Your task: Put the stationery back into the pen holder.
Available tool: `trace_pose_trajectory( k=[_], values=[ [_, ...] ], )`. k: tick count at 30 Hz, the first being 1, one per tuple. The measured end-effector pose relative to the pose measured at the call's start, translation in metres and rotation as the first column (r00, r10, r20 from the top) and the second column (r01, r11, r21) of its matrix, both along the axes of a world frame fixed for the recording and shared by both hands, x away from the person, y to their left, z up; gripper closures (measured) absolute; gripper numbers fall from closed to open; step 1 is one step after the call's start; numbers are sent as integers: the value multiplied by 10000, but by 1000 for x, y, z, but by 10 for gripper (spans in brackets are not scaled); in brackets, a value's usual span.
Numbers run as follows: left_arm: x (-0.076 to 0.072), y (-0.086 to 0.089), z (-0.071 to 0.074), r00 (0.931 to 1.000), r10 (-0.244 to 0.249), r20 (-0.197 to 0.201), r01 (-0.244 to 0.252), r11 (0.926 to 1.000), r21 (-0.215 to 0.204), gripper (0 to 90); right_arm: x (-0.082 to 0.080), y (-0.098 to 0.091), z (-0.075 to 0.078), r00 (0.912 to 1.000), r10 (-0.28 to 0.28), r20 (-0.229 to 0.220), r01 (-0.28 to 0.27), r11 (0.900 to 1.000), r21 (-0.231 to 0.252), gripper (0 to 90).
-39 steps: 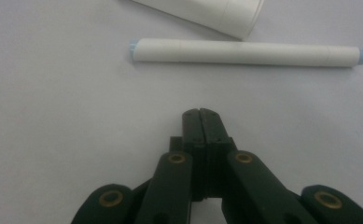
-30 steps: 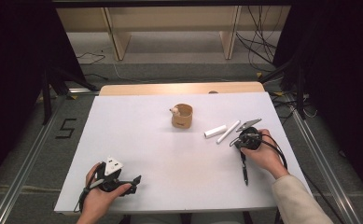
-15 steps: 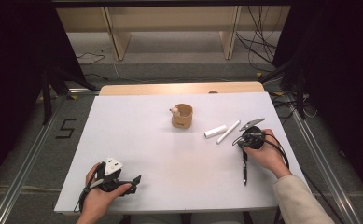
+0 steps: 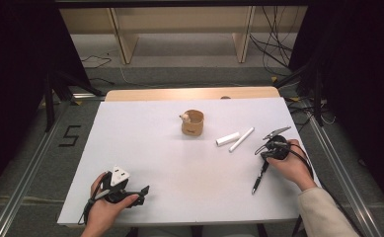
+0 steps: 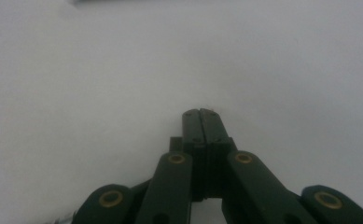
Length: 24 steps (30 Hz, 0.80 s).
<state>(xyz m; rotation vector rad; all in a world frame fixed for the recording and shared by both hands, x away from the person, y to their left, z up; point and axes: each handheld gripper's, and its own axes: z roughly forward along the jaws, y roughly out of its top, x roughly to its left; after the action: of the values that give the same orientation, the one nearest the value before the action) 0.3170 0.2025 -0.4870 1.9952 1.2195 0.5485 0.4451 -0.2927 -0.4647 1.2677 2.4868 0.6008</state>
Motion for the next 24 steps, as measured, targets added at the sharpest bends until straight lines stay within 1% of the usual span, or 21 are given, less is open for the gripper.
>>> trace_pose_trajectory(
  k=[1,2,3,6,7,8,10,12,17,24],
  values=[
    [0,0,0,10000,1,-9,-1,10000,4,39,-4,-5,1,9999,-67,-93,67,10000,-12,900],
    [0,0,0,10000,-2,-13,2,10000,17,39,-4,-5,1,9999,-67,-93,67,10000,-12,900],
    [0,0,0,10000,-2,-15,2,10000,16,39,-9,-10,2,9998,-120,-144,120,9999,-55,900],
    [0,0,0,10000,-1,-13,1,10000,35,40,-16,-16,3,9995,-189,-246,187,9998,-95,900],
    [1,1,0,10000,-2,-17,2,10000,35,40,-16,-16,3,9995,-189,-246,187,9998,-95,900],
    [1,0,0,10000,-4,-22,5,10000,35,40,-22,-20,3,9992,-273,-297,271,9996,-70,900],
    [1,0,0,10000,-5,-11,5,10000,41,40,-24,-22,3,9990,-294,-336,293,9996,-51,900],
    [1,0,0,10000,-16,-11,16,10000,54,40,-33,-26,4,9987,-333,-387,333,9994,-7,900],
    [1,0,0,10000,-26,6,25,10000,65,40,-46,-28,4,9987,-268,-423,265,9996,-92,900],
    [1,0,0,10000,-38,16,38,10000,65,41,-61,-30,5,9979,-168,-622,162,9998,-110,900]
  ],
)
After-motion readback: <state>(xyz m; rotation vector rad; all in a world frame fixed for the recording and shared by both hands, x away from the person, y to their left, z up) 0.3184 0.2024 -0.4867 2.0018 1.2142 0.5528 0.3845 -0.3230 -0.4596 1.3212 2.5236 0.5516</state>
